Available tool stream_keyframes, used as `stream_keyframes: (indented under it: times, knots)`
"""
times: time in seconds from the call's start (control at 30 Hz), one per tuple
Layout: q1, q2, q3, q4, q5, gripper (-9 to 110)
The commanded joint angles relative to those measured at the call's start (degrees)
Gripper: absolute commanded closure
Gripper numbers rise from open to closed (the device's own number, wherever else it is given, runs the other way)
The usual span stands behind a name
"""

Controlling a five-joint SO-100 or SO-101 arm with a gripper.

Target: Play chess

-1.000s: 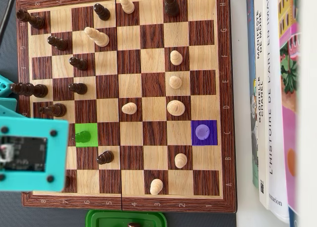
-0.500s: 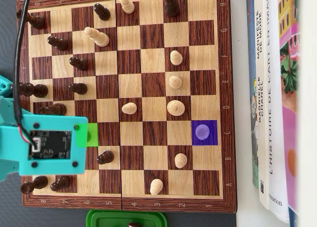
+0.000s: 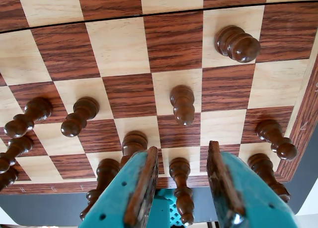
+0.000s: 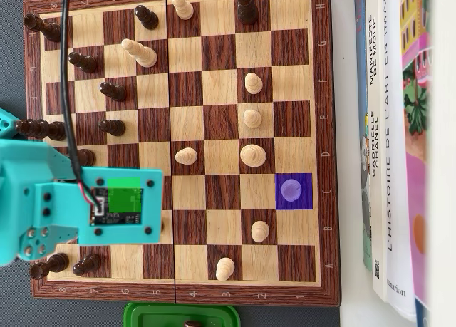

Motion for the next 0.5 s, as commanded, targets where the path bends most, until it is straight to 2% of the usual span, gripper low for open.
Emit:
stream_keyframes:
  times: [0.0,0.47]
  knots:
    - [0.44,-0.88,-0.62,-0.62,0.26,86]
    - [1.49,-9.84,-0.62,-3.25,0.35,86]
